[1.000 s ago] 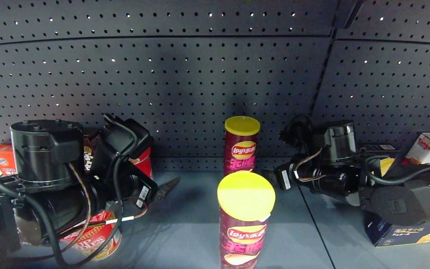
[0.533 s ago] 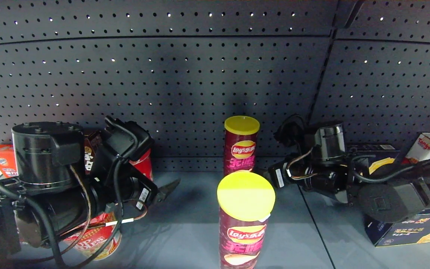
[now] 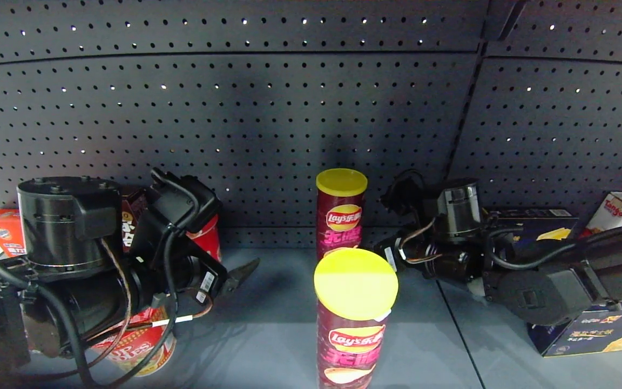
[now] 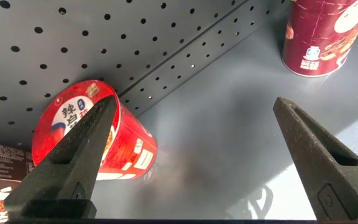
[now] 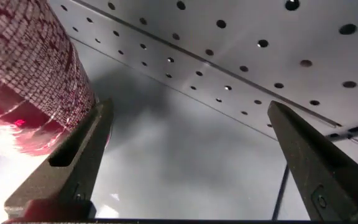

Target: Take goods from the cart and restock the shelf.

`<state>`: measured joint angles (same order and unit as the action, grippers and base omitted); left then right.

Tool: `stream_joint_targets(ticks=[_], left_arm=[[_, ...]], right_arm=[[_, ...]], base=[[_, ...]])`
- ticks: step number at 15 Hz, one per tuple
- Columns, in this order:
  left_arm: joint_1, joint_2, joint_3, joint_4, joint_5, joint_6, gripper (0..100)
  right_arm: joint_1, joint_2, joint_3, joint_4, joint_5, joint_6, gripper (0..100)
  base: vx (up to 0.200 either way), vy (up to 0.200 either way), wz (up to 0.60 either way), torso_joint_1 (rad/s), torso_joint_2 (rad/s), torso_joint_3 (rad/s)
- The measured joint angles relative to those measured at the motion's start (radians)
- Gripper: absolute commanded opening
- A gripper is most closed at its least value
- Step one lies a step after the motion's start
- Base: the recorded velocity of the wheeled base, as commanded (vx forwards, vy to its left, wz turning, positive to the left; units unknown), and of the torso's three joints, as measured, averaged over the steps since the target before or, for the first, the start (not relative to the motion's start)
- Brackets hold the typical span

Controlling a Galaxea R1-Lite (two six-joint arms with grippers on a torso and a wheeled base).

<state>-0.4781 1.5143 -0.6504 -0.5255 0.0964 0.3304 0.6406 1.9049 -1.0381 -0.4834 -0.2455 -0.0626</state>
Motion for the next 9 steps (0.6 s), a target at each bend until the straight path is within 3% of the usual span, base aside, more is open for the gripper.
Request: stream_joint_targets(ticks=[9], left_arm=[[0.0,-0.001,0.01,-0.001,0.0,0.0,100]], right_arm=[[0.004,0.005,0.006,-0.001,0.0,0.0,100]], base=[[0.0,0.0,0.0,0.0,0.0,0.0]])
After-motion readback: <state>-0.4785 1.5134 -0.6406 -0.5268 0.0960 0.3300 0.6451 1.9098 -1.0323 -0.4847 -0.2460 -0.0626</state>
